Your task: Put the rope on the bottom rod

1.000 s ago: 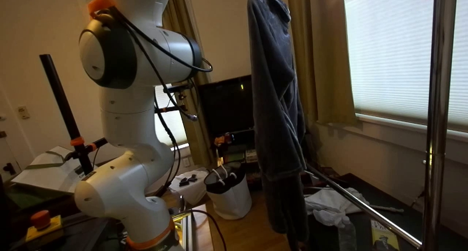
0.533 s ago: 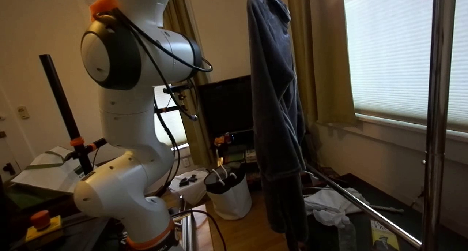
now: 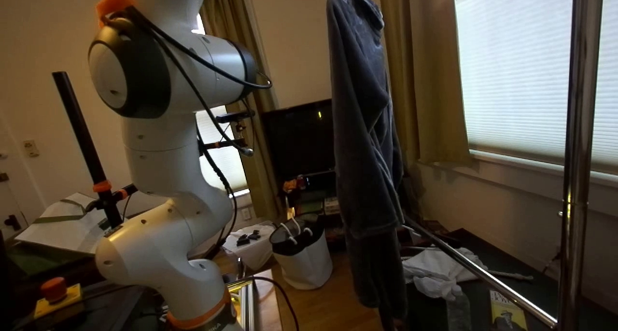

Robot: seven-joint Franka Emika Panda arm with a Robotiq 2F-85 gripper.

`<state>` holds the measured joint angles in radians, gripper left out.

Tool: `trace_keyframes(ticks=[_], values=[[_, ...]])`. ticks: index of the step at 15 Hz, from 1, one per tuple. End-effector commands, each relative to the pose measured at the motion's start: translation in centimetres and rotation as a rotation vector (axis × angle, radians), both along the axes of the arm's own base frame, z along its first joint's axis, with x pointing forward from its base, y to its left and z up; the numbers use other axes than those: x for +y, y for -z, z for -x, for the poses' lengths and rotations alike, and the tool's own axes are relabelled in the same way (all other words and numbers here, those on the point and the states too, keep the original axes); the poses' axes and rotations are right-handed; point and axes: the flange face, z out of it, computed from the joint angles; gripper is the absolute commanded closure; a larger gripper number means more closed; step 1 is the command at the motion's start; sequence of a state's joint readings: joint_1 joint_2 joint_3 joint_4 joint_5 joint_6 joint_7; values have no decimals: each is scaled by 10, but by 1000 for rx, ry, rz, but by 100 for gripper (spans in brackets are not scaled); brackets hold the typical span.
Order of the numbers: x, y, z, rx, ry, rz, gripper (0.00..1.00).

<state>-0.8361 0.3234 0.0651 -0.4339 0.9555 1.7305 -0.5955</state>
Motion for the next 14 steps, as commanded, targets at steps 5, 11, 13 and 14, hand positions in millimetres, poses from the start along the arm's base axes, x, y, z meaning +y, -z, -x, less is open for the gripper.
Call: trace_keyframes(ticks=[5, 11, 13, 14], values=[[-29, -3, 105, -53, -337, 33, 97], [-14, 55, 94, 333, -472, 77, 97], [-16, 71, 78, 435, -426, 115, 97], [-15, 79, 70, 486, -410, 132, 96]])
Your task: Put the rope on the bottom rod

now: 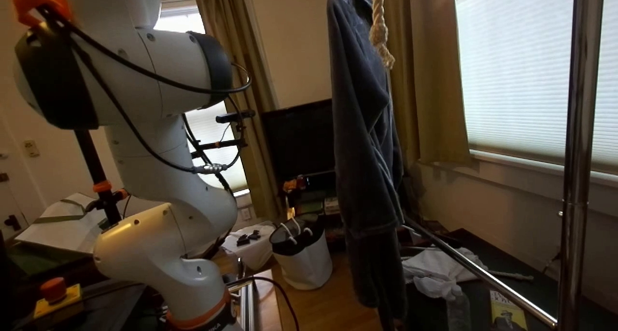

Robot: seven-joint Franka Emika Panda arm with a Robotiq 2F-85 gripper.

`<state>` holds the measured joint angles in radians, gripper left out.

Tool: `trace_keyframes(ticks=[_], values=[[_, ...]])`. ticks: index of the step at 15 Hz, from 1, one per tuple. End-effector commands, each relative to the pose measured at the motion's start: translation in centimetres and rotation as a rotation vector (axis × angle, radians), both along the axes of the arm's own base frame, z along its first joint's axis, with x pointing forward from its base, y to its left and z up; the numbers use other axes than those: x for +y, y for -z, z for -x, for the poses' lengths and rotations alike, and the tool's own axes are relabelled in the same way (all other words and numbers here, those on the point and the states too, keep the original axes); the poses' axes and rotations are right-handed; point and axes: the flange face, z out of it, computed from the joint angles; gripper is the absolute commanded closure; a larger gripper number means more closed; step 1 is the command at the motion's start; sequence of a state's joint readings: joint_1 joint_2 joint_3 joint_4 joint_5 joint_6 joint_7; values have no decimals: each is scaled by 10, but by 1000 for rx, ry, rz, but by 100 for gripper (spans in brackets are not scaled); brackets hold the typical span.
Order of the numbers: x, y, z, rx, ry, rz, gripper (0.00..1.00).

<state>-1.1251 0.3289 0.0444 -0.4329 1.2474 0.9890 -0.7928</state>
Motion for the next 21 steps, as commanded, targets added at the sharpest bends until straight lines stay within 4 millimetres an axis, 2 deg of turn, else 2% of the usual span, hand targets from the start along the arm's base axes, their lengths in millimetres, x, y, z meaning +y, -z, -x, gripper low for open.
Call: trace_keyframes(ticks=[1, 5, 8, 9, 12, 13, 15, 17, 21], values=[[7, 26, -25, 165, 37, 116, 96], [13, 47, -54, 325, 129, 238, 97], [18, 59, -65, 457, 223, 290, 97], [14, 55, -68, 373, 175, 264, 89], [18, 60, -73, 420, 201, 287, 89], [17, 60, -73, 423, 205, 287, 97], [28, 52, -73, 480, 333, 334, 97], [38, 50, -76, 531, 425, 310, 97], [80, 42, -86, 623, 606, 268, 97]])
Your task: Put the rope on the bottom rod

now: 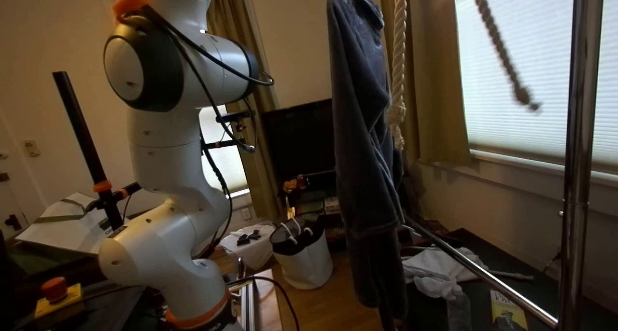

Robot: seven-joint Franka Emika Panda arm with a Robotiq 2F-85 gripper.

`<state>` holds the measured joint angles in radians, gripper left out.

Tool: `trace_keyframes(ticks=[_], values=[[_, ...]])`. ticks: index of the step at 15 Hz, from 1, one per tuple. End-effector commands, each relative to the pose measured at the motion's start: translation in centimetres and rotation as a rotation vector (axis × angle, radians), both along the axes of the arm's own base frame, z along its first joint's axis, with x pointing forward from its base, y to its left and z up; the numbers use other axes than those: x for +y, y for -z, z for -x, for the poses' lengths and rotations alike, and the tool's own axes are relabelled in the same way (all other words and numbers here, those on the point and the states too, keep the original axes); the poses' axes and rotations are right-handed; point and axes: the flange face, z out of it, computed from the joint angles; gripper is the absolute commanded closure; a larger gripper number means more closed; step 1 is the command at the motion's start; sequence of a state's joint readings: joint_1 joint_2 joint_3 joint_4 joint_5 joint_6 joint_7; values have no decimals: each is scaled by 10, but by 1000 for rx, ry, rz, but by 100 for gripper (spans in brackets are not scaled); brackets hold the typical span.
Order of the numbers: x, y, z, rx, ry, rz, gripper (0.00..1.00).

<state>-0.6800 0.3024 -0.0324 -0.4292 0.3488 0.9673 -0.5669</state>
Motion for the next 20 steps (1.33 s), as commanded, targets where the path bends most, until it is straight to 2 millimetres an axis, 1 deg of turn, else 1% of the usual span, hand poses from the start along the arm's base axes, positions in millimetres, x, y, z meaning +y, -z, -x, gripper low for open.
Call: trace_keyframes(ticks=[1, 5, 7, 8, 10, 12, 13, 15, 17, 18, 20], values=[[41, -3, -13, 68, 167, 6, 97], [80, 19, -56, 145, 228, -6, 97], [98, 34, -78, 175, 176, -50, 97], [88, 22, -67, 130, 177, -27, 89], [98, 34, -84, 157, 162, -39, 89], [97, 38, -87, 163, 162, -41, 89], [96, 37, -86, 162, 164, -40, 97], [97, 34, -94, 122, 266, -34, 97], [90, 33, -101, 88, 385, -64, 97], [86, 34, -104, 78, 437, -64, 97], [70, 37, -105, 71, 538, -83, 97]])
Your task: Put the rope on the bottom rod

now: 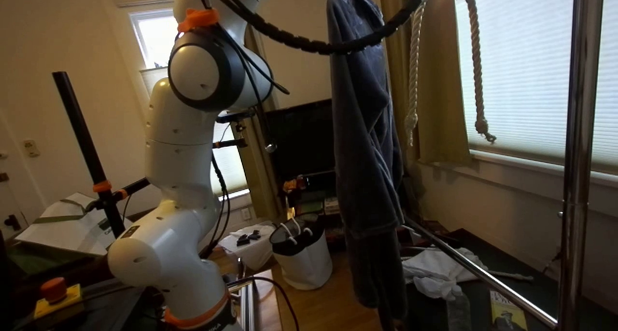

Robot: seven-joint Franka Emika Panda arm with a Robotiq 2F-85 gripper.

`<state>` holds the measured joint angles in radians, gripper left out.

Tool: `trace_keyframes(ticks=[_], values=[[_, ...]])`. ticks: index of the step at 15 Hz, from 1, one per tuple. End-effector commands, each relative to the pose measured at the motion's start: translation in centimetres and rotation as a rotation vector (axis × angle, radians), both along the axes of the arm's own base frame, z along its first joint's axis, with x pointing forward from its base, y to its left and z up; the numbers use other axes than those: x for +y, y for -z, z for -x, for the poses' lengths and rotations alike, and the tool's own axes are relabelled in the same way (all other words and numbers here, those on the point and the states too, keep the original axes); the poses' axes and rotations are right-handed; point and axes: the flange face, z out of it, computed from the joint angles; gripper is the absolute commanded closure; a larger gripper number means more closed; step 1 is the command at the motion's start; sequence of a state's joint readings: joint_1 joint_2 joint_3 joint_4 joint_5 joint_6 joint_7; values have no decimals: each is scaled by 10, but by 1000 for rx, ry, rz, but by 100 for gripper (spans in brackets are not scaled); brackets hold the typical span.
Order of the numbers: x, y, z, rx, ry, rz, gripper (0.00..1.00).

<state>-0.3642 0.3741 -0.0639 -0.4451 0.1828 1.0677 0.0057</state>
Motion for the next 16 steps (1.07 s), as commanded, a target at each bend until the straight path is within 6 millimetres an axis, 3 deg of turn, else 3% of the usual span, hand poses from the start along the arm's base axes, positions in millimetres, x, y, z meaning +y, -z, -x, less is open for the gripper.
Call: trace_keyframes(ticks=[1, 4, 6, 16], values=[[-23, 6, 0, 5, 196, -17, 97], [-29, 22, -8, 57, 255, -49, 97], [-14, 33, -17, 107, 62, -4, 97], [54, 75, -50, 307, -453, 110, 97]])
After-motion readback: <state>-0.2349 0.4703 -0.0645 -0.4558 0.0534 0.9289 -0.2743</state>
